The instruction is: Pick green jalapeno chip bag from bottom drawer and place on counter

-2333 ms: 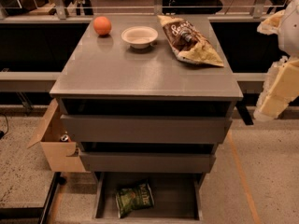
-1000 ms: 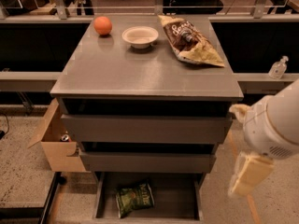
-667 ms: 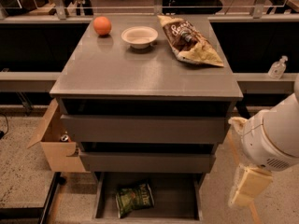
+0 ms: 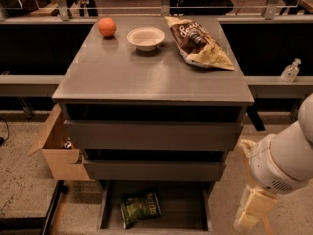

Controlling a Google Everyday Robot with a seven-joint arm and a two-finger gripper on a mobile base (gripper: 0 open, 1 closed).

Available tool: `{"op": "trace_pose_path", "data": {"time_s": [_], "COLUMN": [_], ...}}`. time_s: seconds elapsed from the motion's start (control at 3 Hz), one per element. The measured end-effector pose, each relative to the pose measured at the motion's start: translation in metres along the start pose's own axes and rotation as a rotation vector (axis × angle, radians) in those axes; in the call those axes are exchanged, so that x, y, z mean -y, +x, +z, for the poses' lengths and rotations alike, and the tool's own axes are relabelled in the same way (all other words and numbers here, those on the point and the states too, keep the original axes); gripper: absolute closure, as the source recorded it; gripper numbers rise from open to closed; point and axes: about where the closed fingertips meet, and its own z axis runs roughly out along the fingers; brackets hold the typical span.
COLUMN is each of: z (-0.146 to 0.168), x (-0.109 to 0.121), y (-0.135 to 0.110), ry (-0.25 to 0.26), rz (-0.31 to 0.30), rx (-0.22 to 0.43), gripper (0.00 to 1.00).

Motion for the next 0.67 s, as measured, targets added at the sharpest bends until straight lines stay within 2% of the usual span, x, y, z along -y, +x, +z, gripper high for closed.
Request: {"op": "trace_pose_path", "data": {"time_s": [0.33, 0.67], "z": [0.063, 0.125], "x": [-0.017, -0.038], "y": [0.016, 0.025], "ry": [-0.066, -0.107], "rz": [0.068, 0.124], "rx": [0.021, 0.054], "gripper": [0.00, 0.00]}}
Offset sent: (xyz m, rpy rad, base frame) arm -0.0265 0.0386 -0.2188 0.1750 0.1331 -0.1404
